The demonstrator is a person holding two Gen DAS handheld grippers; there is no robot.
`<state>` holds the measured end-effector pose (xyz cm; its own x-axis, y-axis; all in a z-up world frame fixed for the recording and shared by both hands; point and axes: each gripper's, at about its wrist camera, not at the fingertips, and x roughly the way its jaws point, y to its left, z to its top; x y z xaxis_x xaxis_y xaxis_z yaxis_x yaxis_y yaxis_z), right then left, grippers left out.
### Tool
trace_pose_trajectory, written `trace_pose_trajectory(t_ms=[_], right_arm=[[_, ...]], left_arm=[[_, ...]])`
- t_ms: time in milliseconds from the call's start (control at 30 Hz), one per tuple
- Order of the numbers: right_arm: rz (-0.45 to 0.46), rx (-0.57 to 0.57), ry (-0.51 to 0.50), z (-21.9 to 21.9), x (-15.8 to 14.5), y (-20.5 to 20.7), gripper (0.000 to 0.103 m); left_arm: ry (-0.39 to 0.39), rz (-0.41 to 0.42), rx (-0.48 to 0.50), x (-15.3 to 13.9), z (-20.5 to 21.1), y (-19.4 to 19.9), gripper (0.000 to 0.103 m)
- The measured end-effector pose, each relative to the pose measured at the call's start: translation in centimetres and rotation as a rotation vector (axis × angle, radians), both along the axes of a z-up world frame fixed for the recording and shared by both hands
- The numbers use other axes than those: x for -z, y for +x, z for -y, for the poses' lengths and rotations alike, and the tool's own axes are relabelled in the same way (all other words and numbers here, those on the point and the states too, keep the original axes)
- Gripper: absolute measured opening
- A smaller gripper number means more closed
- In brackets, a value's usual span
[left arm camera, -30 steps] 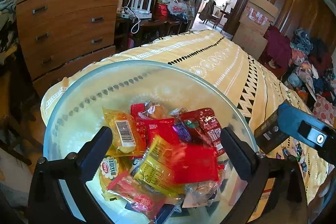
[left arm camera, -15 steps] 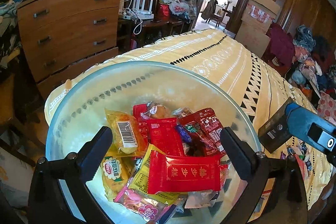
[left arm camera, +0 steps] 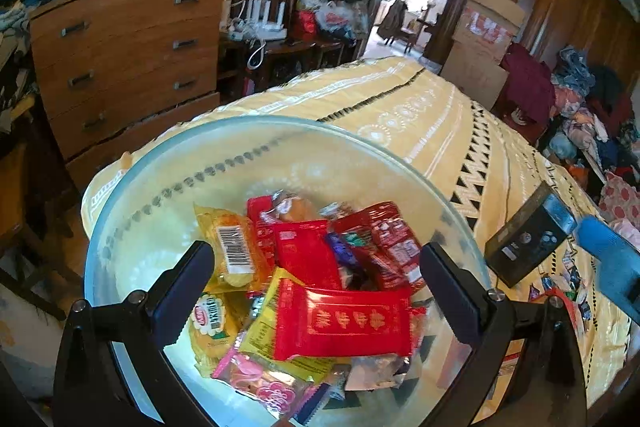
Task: Organize snacks
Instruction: 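Move both tools back to the pile and grasp the white candy bag with right gripper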
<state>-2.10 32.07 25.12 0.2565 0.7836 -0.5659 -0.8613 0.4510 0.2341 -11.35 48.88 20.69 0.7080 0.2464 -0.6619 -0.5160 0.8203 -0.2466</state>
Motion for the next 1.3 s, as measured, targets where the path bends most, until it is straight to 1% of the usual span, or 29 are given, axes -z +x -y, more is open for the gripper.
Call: trace_pose_trajectory(t_ms=[33, 67, 100, 133, 200, 267, 300, 333, 367, 433, 467, 500, 533, 600, 667, 700, 767, 833, 867, 900, 967, 1033, 1133, 1200, 1233, 1300], right_arm=[[0.026, 0.017, 0.027, 1.8, -0.2, -0.7, 0.058], [0.054, 0.046, 0.059, 4.3, -0.3, -1.4, 0.063], [0.081, 0.086, 0.095, 7.2, -0.3, -2.1, 0.071], [0.099, 0.123, 0.118, 9.7, -0.2, -2.6, 0.074], [0.109, 0.243, 0.136, 16.2, 0.8, -2.8, 0.076], [0.083, 0.379, 0.093, 23.0, 2.7, -1.9, 0.076], [0.065, 0.433, 0.063, 25.5, 3.6, -1.2, 0.076], [0.035, 0.498, 0.024, 28.6, 4.9, -0.2, 0.076], [-0.011, 0.592, -0.024, 32.9, 6.7, 1.3, 0.076], [-0.099, 0.696, -0.086, 38.4, 9.2, 3.7, 0.077], [-0.155, 0.756, -0.112, 41.4, 10.6, 5.3, 0.077], [-0.207, 0.808, -0.127, 44.1, 11.9, 6.9, 0.077], [-0.247, 0.844, -0.138, 46.2, 12.8, 8.6, 0.077], [-0.317, 0.916, -0.141, 49.7, 14.4, 12.3, 0.077], [-0.427, 0.935, -0.103, 52.3, 16.0, 16.4, 0.077], [-0.465, 0.954, -0.087, 53.2, 16.8, 18.1, 0.077], [-0.522, 0.936, -0.064, 53.5, 18.0, 21.6, 0.076], [-0.548, 0.945, -0.074, 53.4, 18.9, 24.3, 0.077], [-0.576, 0.931, -0.075, 53.2, 19.5, 25.6, 0.078], [-0.600, 0.927, -0.101, 52.8, 20.4, 26.7, 0.079], [-0.593, 0.929, -0.137, 52.3, 21.4, 27.2, 0.079], [-0.532, 0.938, -0.164, 51.8, 21.1, 26.8, 0.078], [-0.427, 0.900, -0.155, 51.5, 19.3, 23.9, 0.077], [-0.380, 0.897, -0.106, 52.5, 18.0, 20.7, 0.077], [-0.370, 0.899, -0.079, 53.5, 17.6, 18.9, 0.077], [-0.361, 0.905, -0.034, 54.9, 17.2, 15.3, 0.077]], left_arm=[[0.025, 0.019, 0.017, -0.7, 1.0, -0.1, 0.103], [0.048, 0.040, 0.036, -1.4, 2.1, -0.2, 0.103], [0.084, 0.082, 0.078, -2.9, 4.3, -0.4, 0.103], [0.112, 0.113, 0.124, -4.1, 6.4, -0.5, 0.103], [0.155, 0.172, 0.216, -6.2, 10.6, -0.6, 0.103], [0.181, 0.244, 0.332, -8.3, 15.7, -0.7, 0.103], [0.186, 0.280, 0.421, -9.2, 19.1, -0.5, 0.103], [0.187, 0.295, 0.477, -9.6, 21.1, -0.3, 0.103], [0.183, 0.307, 0.556, -9.8, 24.2, 0.2, 0.103], [0.163, 0.299, 0.678, -9.4, 28.9, 1.2, 0.103], [0.131, 0.275, 0.756, -8.6, 31.6, 2.2, 0.103], [0.105, 0.252, 0.807, -7.8, 33.4, 3.0, 0.103], [0.079, 0.216, 0.856, -6.6, 35.5, 4.1, 0.103], [0.049, 0.134, 0.902, -4.1, 38.5, 6.0, 0.103], [0.019, 0.058, 0.923, -1.3, 40.8, 7.9, 0.103], [0.010, 0.026, 0.927, -0.1, 41.4, 8.6, 0.102], [0.007, -0.013, 0.938, 1.3, 42.5, 9.3, 0.102], [0.023, -0.050, 0.940, 3.2, 43.3, 9.7, 0.102], [0.021, -0.065, 0.942, 4.0, 43.7, 9.9, 0.102], [0.012, -0.079, 0.940, 4.7, 43.7, 10.2, 0.102], [-0.003, -0.101, 0.935, 5.9, 44.1, 10.9, 0.102], [-0.024, -0.121, 0.944, 7.0, 44.3, 11.5, 0.102], [-0.084, -0.134, 0.966, 8.9, 44.6, 12.5, 0.102], [-0.120, -0.143, 0.986, 10.2, 45.2, 13.5, 0.102], [-0.144, -0.144, 1.002, 10.9, 45.6, 14.1, 0.101], [-0.158, -0.139, 1.029, 12.3, 47.0, 15.6, 0.099]])
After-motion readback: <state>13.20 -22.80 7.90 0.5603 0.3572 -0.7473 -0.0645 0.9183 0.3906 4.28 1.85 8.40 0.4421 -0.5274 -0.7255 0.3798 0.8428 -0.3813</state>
